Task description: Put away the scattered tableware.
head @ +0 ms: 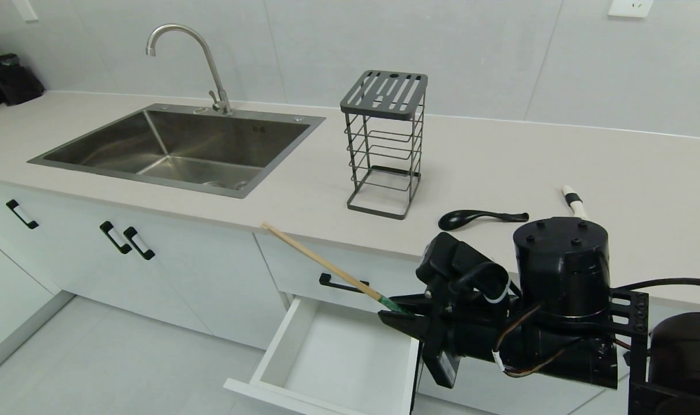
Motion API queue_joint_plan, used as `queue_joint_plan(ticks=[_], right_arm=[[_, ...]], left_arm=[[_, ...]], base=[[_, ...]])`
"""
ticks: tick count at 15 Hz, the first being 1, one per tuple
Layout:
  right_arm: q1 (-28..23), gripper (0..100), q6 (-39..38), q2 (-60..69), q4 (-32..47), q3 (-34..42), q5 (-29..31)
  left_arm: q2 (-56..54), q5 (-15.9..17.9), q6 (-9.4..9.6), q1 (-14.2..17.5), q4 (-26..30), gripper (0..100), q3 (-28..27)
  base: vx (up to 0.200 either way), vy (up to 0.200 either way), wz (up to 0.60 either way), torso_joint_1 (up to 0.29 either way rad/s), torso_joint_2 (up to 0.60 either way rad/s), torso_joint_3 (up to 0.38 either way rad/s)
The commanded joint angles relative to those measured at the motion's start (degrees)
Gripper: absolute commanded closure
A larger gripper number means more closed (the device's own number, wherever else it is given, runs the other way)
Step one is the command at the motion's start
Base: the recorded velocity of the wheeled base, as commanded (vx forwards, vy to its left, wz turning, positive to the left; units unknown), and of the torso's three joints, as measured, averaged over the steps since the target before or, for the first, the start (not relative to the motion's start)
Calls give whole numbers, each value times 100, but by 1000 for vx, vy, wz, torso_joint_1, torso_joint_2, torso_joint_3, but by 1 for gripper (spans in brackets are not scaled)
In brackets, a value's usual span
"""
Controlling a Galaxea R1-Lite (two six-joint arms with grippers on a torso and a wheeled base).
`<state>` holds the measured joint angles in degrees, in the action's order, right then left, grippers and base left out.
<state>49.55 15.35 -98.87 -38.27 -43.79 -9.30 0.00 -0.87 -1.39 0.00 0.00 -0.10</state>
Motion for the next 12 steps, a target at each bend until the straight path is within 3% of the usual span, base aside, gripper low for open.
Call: queue_joint_plan(ticks=[1, 12], right_arm=[[2, 100, 3, 8, 3, 2, -1], [2, 100, -58, -36, 3, -104, 60]], left_arm=[[0, -1, -2, 0, -9, 0, 1], [0, -1, -2, 0, 0, 0, 1]], base=[[0, 0, 0, -149, 271, 129], [0, 0, 0, -239, 467, 217]])
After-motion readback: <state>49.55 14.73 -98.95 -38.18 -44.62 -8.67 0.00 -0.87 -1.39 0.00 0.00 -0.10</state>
